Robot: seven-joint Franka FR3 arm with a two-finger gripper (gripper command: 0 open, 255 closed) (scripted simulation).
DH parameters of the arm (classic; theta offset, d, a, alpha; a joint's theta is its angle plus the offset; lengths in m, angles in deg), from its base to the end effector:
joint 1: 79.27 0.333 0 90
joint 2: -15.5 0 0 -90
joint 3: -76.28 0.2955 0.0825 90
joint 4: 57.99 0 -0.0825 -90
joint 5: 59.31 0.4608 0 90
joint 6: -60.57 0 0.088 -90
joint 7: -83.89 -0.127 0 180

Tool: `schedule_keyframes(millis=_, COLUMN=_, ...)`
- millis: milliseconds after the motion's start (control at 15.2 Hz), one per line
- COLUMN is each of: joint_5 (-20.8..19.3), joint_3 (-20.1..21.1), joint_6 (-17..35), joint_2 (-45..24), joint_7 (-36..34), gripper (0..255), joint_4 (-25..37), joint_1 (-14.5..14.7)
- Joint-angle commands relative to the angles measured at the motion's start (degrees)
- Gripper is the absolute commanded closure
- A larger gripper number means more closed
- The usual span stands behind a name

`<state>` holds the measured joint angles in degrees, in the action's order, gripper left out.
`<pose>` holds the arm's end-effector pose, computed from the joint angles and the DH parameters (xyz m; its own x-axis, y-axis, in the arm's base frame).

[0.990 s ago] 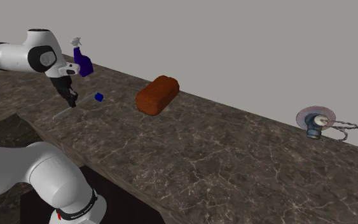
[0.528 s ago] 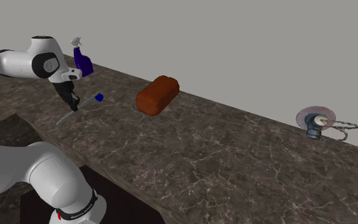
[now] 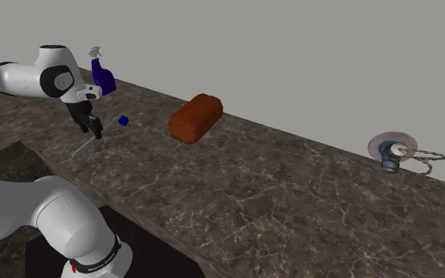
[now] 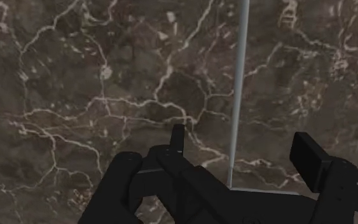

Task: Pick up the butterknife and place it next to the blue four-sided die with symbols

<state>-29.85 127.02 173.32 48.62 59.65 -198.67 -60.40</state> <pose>0.1636 0.4636 0.3464 0.8906 0.4519 -0.0521 0.4523 -0.8918 -0.0031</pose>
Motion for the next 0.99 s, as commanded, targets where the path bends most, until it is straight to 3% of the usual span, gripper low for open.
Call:
schedule_keyframes(millis=0, joint_5=0.0, joint_3=0.0, joint_6=0.0, joint_2=0.0, joint_7=0.0, gripper=0, joint_4=0.0, joint_1=0.0)
schedule_keyframes(millis=132, joint_5=0.0, joint_3=0.0, joint_6=0.0, joint_2=0.0, joint_7=0.0, gripper=0, joint_4=0.0, joint_1=0.0)
schedule_keyframes(millis=396, joint_5=-1.8, joint_3=-3.7, joint_6=-7.6, joint_2=1.9, joint_7=-0.3, gripper=0, joint_4=5.5, joint_1=0.2)
schedule_keyframes(millis=924, joint_5=-1.8, joint_3=-3.7, joint_6=-7.6, joint_2=1.9, joint_7=-0.3, gripper=0, joint_4=5.5, joint_1=0.2)
